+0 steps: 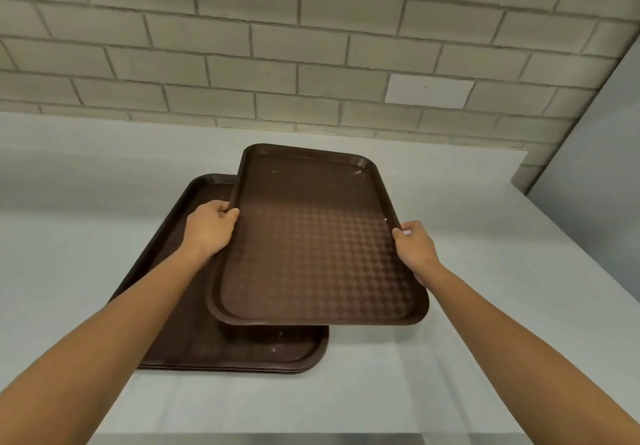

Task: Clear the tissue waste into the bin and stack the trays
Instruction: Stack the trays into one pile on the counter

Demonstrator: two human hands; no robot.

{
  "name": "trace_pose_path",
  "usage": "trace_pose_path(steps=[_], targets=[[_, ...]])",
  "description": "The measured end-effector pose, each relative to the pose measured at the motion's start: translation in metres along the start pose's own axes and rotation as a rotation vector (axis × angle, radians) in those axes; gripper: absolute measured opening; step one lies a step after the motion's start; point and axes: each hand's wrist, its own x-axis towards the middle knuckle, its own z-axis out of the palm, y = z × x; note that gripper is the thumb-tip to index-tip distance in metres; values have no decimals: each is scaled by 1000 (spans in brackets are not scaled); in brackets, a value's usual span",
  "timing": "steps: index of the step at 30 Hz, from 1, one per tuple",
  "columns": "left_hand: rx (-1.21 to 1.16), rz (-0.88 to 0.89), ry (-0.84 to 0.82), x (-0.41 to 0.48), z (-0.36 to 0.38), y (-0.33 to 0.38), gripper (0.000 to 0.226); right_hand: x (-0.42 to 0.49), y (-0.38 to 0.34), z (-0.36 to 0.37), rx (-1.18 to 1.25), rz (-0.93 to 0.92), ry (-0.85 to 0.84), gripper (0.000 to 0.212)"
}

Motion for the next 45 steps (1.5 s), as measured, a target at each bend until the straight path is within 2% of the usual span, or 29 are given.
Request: trace_pose_path(steps=[6, 16, 34, 40, 45], targets=[[121, 15, 41, 12, -37, -41, 29, -28, -21, 43, -44, -52, 15, 34], [272, 80, 49, 21, -79, -98, 30, -57, -41, 94, -136, -75, 57, 20], [178, 9, 58, 19, -74, -116, 22, -64, -43, 109, -215, -100, 111, 21], [187, 29, 77, 18, -70, -118, 18, -65, -38, 112, -171, -105, 138, 22], [171, -3, 59, 16, -70, -118, 24, -62, -37, 114, -108, -44, 95, 30]])
